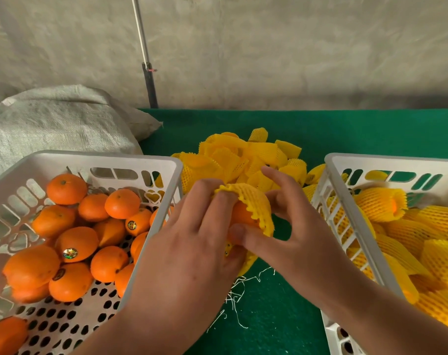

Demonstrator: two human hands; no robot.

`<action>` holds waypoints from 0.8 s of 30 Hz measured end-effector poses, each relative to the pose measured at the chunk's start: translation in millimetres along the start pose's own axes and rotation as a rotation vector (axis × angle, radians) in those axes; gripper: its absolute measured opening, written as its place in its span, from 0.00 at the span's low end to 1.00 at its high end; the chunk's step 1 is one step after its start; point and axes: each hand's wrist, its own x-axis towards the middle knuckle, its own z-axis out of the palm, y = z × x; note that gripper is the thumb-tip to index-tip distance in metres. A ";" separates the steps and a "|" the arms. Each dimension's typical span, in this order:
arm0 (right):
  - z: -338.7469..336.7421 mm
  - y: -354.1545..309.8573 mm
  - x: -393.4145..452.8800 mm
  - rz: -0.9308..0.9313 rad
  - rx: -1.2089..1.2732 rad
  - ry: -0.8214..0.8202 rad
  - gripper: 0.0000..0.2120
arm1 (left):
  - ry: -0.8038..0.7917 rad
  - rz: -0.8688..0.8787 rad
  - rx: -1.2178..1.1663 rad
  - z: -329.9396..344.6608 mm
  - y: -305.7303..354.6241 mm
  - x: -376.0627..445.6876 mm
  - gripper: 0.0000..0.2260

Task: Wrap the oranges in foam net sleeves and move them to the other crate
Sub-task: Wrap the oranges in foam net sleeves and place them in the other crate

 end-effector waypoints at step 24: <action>-2.8 2.1 -0.7 -0.163 -0.299 -0.049 0.50 | -0.324 -0.730 -1.086 -0.7 -4.6 5.4 0.29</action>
